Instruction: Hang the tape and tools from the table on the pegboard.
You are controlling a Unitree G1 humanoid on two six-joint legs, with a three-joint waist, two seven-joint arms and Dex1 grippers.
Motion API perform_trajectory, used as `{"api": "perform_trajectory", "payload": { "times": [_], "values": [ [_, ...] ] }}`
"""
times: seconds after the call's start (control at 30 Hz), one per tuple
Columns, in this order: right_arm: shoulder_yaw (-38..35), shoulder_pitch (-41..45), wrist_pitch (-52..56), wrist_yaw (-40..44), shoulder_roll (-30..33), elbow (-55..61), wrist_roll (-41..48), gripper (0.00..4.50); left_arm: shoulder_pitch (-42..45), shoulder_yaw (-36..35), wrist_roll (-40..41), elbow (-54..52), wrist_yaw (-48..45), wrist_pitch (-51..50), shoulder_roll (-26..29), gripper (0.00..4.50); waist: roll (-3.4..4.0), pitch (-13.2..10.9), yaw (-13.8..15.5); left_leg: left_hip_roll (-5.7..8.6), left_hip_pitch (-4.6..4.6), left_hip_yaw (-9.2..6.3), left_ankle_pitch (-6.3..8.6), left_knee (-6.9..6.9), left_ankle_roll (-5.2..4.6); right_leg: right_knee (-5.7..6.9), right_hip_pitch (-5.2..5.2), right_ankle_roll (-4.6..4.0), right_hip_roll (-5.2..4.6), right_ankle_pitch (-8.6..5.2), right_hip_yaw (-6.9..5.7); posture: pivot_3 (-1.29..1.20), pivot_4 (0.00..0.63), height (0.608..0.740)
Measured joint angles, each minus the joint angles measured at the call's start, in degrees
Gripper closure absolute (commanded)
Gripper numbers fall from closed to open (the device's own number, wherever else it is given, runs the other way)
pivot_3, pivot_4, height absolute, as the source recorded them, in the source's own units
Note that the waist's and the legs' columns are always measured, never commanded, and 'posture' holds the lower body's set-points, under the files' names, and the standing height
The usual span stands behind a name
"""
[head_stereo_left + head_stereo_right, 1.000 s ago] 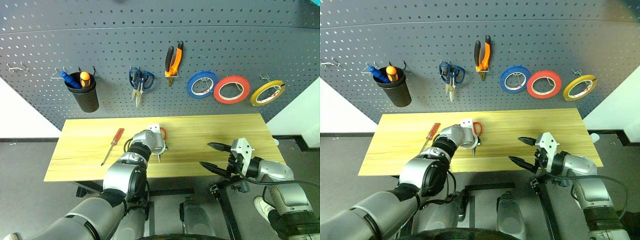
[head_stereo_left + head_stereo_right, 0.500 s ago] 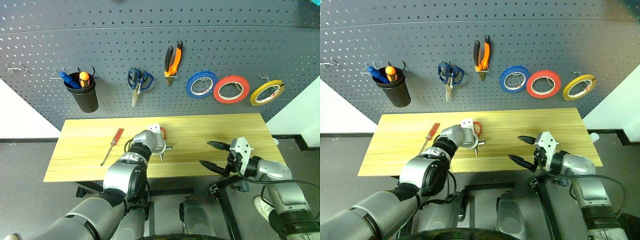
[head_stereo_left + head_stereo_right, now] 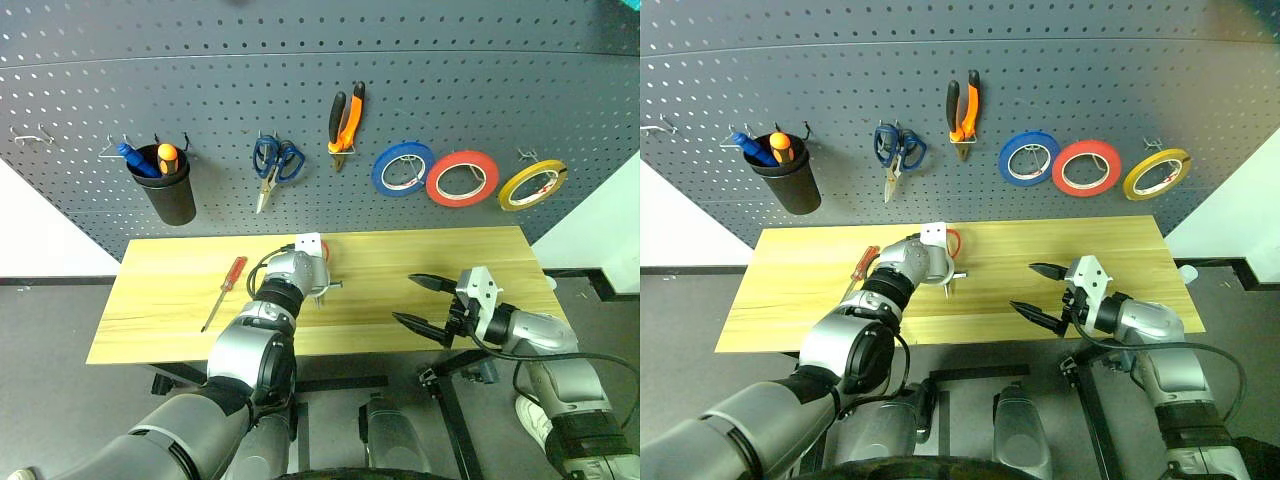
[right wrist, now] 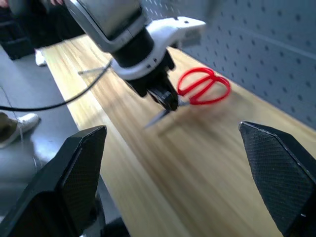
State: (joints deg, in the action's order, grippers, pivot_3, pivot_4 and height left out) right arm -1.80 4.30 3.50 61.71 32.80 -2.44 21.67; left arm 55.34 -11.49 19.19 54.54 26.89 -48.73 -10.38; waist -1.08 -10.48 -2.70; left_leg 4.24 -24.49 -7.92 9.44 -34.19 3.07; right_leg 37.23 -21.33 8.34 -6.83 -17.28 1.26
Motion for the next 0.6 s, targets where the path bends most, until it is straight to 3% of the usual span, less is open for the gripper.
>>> {"api": "perform_trajectory", "payload": {
  "times": [0.17,0.33,0.6],
  "values": [
    [1.4,2.7,0.7,0.8,-1.0,0.0,0.6,0.0,-2.5,3.5,-2.5,-6.5,-3.1,-1.6,0.7,4.18,0.0,0.0,0.1,0.0,0.0,0.0,0.0,0.01,0.0,0.0,-0.01,-0.01,0.0,0.01,0.01,-0.09,0.189,0.725],
    [2.2,3.5,1.2,1.7,-1.9,0.0,0.9,0.0,-11.8,11.5,-6.2,-15.7,-13.1,0.0,2.5,4.18,0.03,-0.3,0.2,-0.01,0.0,-0.01,0.01,0.05,-0.02,0.0,-0.02,-0.04,0.01,0.01,0.03,-0.07,0.209,0.725],
    [2.4,4.2,1.6,2.5,-2.7,0.0,2.4,0.0,-26.2,21.6,-9.7,-36.7,-29.2,4.7,12.3,4.18,0.09,-0.8,0.1,-0.09,0.02,-0.01,0.01,0.15,-0.02,0.01,-0.09,-0.12,0.01,0.02,0.1,-0.08,0.19,0.725]
  ]
}}
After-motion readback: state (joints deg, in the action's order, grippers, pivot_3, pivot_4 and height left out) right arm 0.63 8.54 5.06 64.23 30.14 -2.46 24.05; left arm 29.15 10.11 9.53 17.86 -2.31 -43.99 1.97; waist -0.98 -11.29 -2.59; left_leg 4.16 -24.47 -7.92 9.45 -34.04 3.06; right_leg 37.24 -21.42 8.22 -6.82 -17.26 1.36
